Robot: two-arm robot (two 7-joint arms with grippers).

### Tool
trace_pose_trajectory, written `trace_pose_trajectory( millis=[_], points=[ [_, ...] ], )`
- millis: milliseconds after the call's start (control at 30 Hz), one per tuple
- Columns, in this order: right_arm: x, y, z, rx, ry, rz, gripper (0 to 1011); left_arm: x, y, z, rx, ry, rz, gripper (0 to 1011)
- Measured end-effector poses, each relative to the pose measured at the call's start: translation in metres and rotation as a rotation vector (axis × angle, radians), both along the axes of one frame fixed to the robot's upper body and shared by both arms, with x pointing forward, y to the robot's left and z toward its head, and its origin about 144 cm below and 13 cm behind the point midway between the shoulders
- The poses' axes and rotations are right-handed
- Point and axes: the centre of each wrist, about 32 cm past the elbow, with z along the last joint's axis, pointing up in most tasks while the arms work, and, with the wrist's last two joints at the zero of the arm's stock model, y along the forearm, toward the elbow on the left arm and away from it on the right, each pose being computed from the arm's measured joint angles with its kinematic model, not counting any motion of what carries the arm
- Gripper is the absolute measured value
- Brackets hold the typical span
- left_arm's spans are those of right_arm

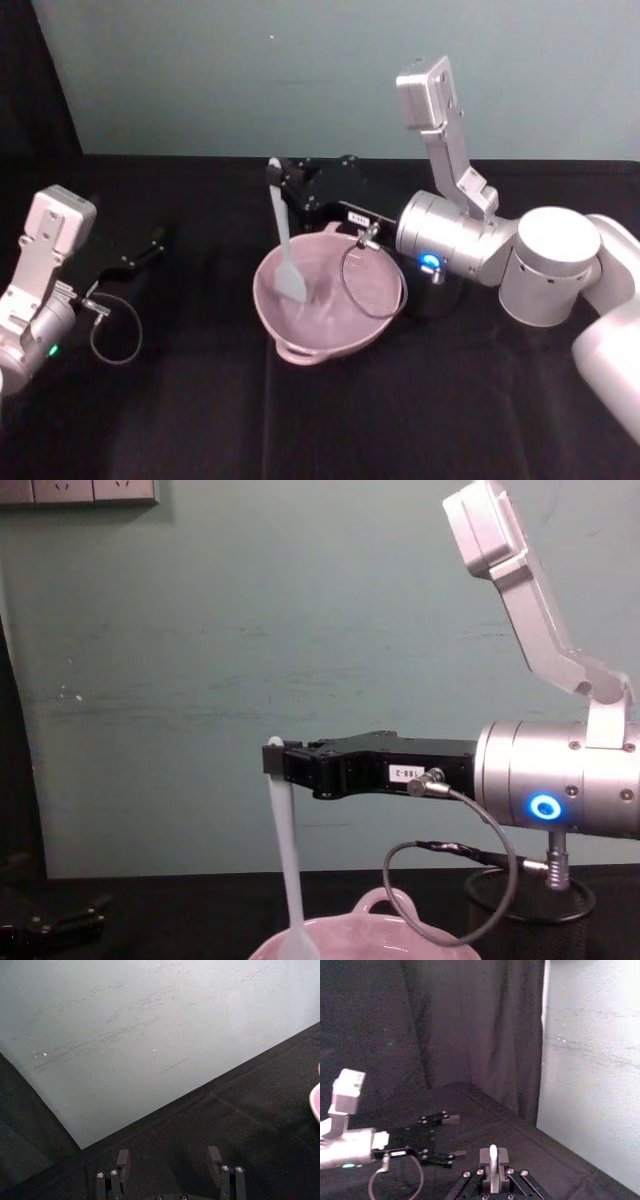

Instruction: Use the one hand to pick up the spoon and stir the clear water in the bowl.

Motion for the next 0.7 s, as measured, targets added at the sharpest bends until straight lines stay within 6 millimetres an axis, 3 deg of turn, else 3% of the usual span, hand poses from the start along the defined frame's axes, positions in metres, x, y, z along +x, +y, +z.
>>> trace_pose_trajectory(
  millis=[300,467,700],
  points=[
    [0.012,-0.020,-0.001,0.001,0.000,-0.077,97,0.000,0.000,0.000,0.000,0.000,0.000,1011],
    [0.005,-0.035,0.000,0.010,-0.006,-0.113,98,0.000,0.000,0.000,0.000,0.000,0.000,1011],
    [-0.004,-0.039,0.001,0.018,-0.015,-0.115,97,0.000,0.000,0.000,0.000,0.000,0.000,1011]
  ],
)
